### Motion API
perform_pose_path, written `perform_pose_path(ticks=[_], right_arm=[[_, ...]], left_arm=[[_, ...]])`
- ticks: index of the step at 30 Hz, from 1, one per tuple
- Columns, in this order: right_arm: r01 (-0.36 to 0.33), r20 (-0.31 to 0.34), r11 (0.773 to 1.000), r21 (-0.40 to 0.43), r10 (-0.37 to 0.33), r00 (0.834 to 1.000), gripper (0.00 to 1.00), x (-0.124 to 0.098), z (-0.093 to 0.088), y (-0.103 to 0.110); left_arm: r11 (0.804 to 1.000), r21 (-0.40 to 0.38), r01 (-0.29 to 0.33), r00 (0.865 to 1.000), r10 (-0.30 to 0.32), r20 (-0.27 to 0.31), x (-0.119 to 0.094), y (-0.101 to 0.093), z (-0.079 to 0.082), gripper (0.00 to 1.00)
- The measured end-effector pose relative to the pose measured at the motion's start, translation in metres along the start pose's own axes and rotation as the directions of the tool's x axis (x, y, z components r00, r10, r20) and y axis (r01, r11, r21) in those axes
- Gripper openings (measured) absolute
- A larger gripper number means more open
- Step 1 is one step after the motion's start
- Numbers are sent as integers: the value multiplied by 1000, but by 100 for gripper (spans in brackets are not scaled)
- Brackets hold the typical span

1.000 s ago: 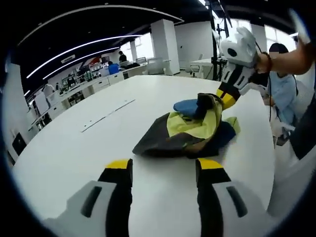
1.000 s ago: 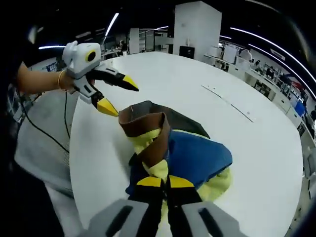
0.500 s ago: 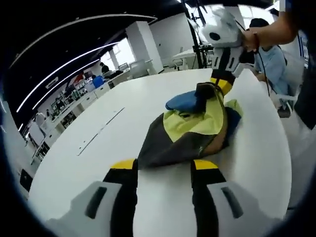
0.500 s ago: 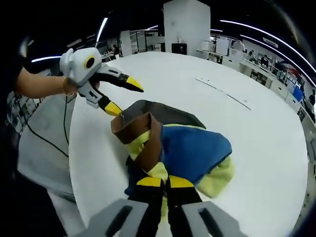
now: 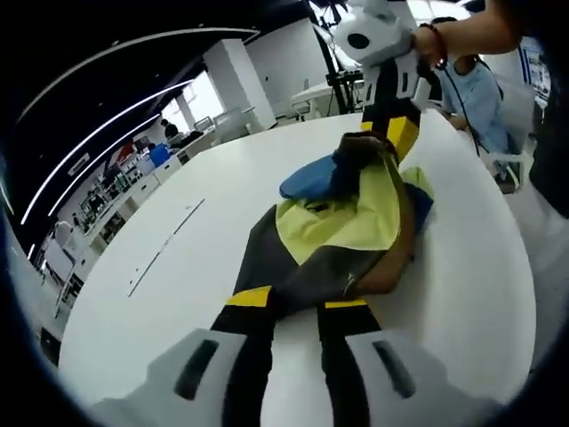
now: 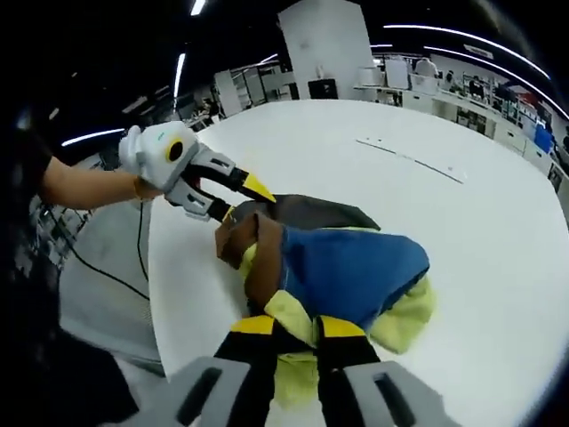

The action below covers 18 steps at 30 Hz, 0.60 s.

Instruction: Fold the garment on the visible template until the final outline fits inside the template.

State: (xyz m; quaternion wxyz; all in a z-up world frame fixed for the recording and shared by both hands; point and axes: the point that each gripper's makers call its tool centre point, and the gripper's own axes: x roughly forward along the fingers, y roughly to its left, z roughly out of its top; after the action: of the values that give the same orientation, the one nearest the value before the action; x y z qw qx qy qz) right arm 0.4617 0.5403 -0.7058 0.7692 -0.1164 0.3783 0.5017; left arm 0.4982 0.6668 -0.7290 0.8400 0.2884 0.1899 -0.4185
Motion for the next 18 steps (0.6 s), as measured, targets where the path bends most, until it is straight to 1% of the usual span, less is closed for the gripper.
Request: perform_pose_path(ticks=[2,6,10,12,13,15,16,17,18], right_arm=[[3,12,1000,-27,-2,1000,17,-5,9,1],[18,43,995,-96,-14,999,25,-14,31,-2],[17,68,990,-139,-8,998,24,-15,52,-5],[5,71,987,-164,7,997,24,-11,62,-4],[0,63,982,-191,12,998,24,-7,66,-4],[-11,45,971,-239,22,999,24,0,69,-6],[-20,25,967,-255,27,999,23,4,68,-6],[-34,-19,961,-274,30,999,23,10,62,-6],[-44,-41,955,-294,33,999,23,14,60,-6]], left_arm=[[1000,-8,-4,1000,4,0,-1,2,-1,12],[1000,-31,-3,1000,3,6,-4,2,-2,6],[999,-37,-5,1000,5,6,-6,2,-3,0],[999,-46,-7,1000,7,9,-6,2,-2,0],[999,-48,-7,1000,8,9,-6,2,-2,0],[999,-51,-7,1000,8,9,-6,2,-2,0],[999,-52,-6,1000,6,9,-6,2,-2,0],[999,-53,-5,1000,6,7,-6,1,-2,0],[998,-56,-6,1000,6,7,-6,1,-2,0]])
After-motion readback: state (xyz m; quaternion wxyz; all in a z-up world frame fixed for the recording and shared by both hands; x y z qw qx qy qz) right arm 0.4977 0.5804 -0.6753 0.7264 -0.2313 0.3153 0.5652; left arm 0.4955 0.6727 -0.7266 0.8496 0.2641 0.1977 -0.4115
